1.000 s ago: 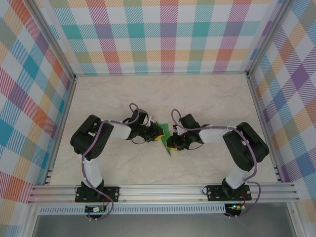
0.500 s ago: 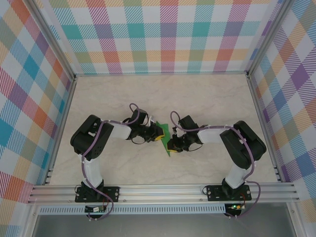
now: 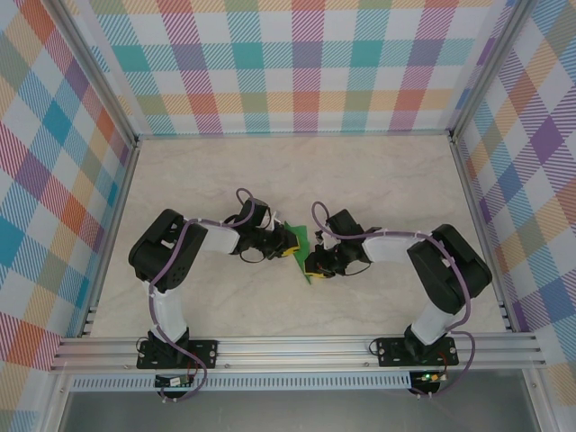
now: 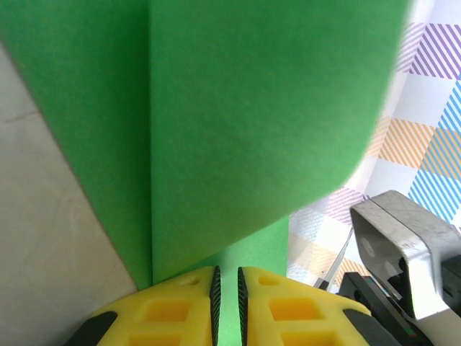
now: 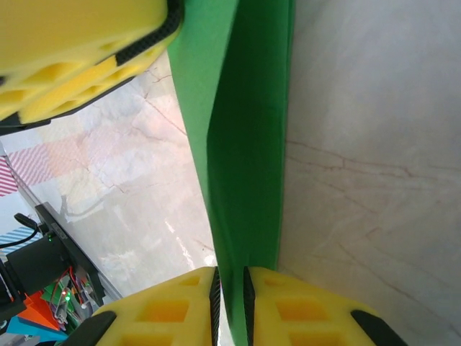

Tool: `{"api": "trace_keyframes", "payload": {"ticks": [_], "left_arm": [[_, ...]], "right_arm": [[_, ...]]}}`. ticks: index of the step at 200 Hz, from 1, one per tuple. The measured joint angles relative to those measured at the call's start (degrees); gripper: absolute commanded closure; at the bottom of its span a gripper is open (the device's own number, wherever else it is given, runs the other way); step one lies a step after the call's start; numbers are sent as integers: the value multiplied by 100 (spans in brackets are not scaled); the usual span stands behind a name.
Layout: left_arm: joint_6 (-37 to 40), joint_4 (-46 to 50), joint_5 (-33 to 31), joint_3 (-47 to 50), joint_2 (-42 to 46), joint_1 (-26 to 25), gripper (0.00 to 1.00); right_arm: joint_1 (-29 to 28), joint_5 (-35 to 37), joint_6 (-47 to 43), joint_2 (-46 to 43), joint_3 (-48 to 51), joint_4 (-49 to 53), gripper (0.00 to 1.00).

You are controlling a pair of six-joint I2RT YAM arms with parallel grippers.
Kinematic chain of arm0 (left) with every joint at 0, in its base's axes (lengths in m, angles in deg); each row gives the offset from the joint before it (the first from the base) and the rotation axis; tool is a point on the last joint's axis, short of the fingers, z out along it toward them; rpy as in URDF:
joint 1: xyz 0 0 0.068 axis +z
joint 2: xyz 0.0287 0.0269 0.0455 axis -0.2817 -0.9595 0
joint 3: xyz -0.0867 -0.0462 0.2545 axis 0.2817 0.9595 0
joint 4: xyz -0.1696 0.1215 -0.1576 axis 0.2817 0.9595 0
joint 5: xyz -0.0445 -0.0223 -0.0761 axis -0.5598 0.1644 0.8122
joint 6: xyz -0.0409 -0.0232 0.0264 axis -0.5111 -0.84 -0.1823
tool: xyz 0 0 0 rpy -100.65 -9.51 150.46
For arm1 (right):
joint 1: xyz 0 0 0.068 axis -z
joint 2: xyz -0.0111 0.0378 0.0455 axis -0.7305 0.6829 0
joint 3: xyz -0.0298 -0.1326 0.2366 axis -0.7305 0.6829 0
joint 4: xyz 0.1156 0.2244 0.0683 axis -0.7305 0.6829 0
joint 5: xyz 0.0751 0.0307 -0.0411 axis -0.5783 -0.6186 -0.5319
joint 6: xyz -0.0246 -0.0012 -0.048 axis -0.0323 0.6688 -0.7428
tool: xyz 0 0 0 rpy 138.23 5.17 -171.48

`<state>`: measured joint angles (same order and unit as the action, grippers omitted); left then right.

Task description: Fold a paper plane with a square sheet of paper (pick it up from the middle)

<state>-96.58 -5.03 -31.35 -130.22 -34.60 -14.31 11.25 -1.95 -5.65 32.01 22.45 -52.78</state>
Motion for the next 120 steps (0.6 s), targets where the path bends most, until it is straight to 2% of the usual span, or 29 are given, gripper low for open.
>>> {"api": "trace_keyframes", "payload": {"ticks": [88, 120], "left_arm": [[50, 28, -2, -7, 0, 0, 84], [50, 39, -4, -7, 0, 0, 84]], "right_arm": [[-68, -13, 0, 203, 48, 33, 88], [-76, 9, -2, 162, 26, 68, 80]]}}
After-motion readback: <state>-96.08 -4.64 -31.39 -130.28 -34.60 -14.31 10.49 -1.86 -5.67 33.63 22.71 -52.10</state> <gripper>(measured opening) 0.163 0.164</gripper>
